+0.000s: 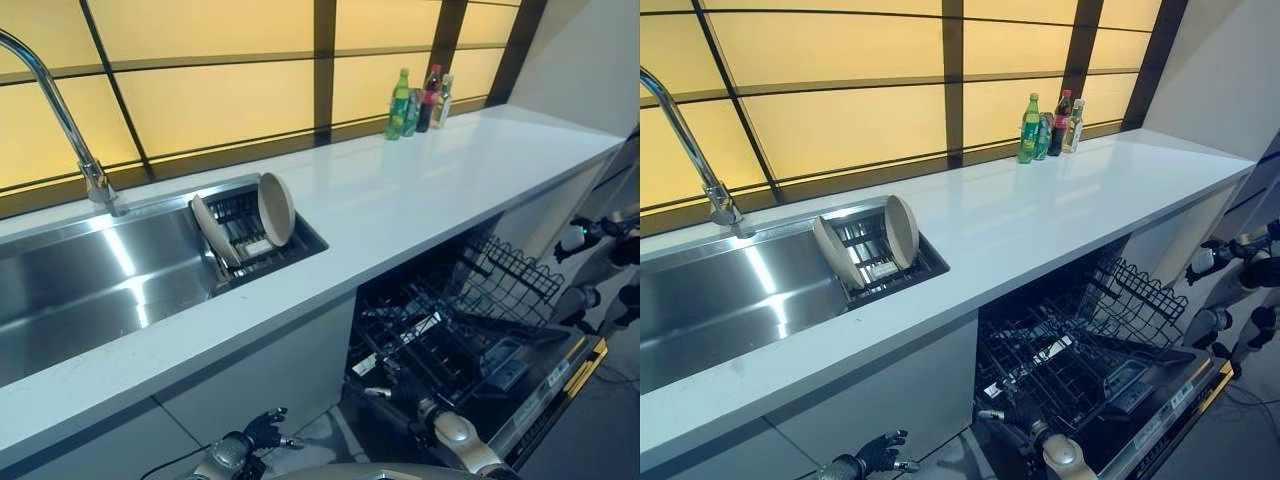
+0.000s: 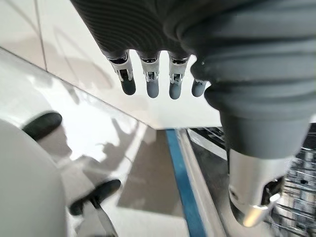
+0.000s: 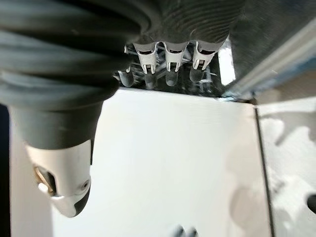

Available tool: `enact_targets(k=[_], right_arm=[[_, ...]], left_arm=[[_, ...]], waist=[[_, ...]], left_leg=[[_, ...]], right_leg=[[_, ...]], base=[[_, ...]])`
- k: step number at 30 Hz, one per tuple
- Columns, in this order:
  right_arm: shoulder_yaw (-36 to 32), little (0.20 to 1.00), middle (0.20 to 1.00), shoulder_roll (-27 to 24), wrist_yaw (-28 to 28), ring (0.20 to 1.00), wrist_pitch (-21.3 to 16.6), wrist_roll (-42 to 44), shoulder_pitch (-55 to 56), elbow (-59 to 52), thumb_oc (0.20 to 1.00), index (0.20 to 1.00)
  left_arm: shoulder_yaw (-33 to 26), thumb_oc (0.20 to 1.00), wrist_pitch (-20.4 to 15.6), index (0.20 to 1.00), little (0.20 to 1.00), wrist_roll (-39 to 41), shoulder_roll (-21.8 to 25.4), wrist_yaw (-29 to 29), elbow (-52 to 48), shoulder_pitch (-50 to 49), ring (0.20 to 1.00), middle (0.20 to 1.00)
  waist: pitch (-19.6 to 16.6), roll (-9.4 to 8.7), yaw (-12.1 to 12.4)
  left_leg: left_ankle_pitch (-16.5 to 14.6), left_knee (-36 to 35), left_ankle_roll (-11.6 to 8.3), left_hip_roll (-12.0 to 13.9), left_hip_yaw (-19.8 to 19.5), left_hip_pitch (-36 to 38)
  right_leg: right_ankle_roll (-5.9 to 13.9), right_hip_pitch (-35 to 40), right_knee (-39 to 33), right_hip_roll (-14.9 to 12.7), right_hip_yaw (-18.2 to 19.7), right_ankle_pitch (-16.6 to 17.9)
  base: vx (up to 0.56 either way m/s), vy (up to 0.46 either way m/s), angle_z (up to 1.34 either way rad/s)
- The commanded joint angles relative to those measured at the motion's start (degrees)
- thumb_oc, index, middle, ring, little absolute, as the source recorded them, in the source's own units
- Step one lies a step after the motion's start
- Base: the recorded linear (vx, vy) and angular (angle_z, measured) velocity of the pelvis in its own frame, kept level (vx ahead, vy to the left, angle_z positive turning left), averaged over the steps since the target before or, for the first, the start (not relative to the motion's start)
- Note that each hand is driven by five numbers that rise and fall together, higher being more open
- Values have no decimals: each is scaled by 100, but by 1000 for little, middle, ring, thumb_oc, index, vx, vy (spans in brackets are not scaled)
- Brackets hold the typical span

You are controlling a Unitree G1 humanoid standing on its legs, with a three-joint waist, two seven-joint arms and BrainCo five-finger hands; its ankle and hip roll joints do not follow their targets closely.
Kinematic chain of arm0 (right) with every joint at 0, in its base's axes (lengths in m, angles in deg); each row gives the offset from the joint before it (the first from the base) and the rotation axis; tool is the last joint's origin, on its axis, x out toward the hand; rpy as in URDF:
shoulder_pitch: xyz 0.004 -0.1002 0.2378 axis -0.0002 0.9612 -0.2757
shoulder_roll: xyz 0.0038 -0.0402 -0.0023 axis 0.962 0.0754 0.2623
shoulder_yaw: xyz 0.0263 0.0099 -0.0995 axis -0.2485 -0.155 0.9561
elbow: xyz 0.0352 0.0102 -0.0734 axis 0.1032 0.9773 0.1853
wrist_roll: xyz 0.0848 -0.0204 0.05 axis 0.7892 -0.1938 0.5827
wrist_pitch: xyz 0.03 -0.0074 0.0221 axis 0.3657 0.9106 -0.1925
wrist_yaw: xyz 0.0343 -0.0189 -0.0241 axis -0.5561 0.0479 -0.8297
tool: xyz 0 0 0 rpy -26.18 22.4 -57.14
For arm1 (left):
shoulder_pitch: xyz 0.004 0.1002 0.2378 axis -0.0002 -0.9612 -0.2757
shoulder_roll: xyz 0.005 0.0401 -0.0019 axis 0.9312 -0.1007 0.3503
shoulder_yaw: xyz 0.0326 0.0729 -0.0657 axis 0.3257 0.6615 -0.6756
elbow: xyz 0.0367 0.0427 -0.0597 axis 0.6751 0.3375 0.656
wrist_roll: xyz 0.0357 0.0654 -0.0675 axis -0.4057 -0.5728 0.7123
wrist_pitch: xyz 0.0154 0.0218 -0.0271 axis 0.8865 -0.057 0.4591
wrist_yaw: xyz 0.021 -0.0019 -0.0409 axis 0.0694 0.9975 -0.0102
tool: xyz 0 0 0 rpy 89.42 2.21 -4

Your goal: Pick up plates and place into dishwasher.

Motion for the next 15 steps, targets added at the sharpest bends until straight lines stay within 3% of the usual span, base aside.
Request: enact_targets(k=[1, 3, 5, 6, 7, 9, 12, 13, 14, 15], right_arm=[[-94, 1000, 1000, 81, 83, 1000, -31, 359, -520, -378, 1000, 1000], [-111, 1000, 1000, 111, 134, 1000, -14, 382, -526, -366, 1000, 1000], [-161, 1000, 1000, 118, 178, 1000, 34, 468, -508, -448, 1000, 1000], [-213, 1000, 1000, 120, 240, 1000, 152, 511, -478, -626, 1000, 1000], [-212, 1000, 1000, 86, 304, 1000, 244, 544, -456, -767, 1000, 1000], [-229, 1000, 1000, 4, 360, 1000, 395, 624, -449, -975, 1000, 1000], [-339, 1000, 1000, -90, 268, 1000, 413, 710, -458, -1072, 1000, 1000], [-365, 1000, 1000, -92, 261, 1000, 329, 689, -464, -1062, 1000, 1000], [-371, 1000, 1000, -85, 240, 1000, 295, 692, -462, -1066, 1000, 1000], [-393, 1000, 1000, -37, 249, 1000, 230, 654, -428, -1083, 1000, 1000]], left_arm=[[161, 1000, -342, 1000, 1000, 302, 5, 246, -249, 426, 1000, 1000], [145, 1000, -412, 1000, 1000, 534, 6, 459, -301, 429, 1000, 1000], [71, 1000, -471, 1000, 1000, 1252, -10, 1261, -599, 407, 1000, 1000], [41, 1000, -379, 1000, 1000, 1564, 1, 1890, -1103, 416, 1000, 1000], [111, 1000, -180, 1000, 1000, 1708, 78, 2094, -1582, 413, 1000, 1000], [263, 1000, -218, 1000, 1000, 2079, 292, 2715, -2422, 468, 1000, 1000], [198, 1000, 443, 1000, 1000, 3067, 497, 3891, -3828, 618, 1000, 1000], [117, 1000, 850, 1000, 1000, 3645, 548, 4254, -4416, 711, 1000, 1000], [69, 1000, 1019, 1000, 1000, 3847, 550, 4319, -4632, 734, 1000, 1000], [-103, 1000, 1407, 1000, 1000, 4497, 464, 4546, -5187, 814, 1000, 1000]], waist=[[716, 91, 139], [723, 95, 133], [741, 108, 116], [758, 117, 100], [774, 125, 96], [796, 170, 81], [818, 258, 81], [808, 287, 92], [806, 290, 95], [773, 292, 108]], left_leg=[[-592, 169, 257, -161, 199, -71], [-596, 163, 255, -157, 207, -54], [-605, 138, 250, -153, 223, -22], [-610, 117, 243, -155, 232, -8], [-613, 109, 239, -152, 231, -5], [-601, 88, 235, -144, 225, -18], [-597, 58, 253, -136, 203, -3], [-611, 58, 255, -137, 194, 1], [-618, 58, 255, -136, 191, 8], [-648, 58, 250, -136, 189, 26]], right_leg=[[454, 25, 205, -361, 151, -551], [455, 34, 204, -356, 175, -549], [463, 50, 190, -350, 202, -543], [470, 58, 170, -352, 215, -529], [472, 62, 160, -355, 215, -524], [477, 40, 154, -364, 226, -508], [480, 57, 125, -384, 200, -485], [484, 84, 103, -399, 183, -481], [488, 98, 95, -404, 176, -481], [500, 132, 73, -419, 158, -479]], base=[[32, -8, -1], [0, 0, 0], [0, 0, 0], [0, 0, 0], [0, 0, 0], [-13, 26, 0], [0, 43, -3], [0, 0, 0], [44, 9, 0], [49, -7, 1]])
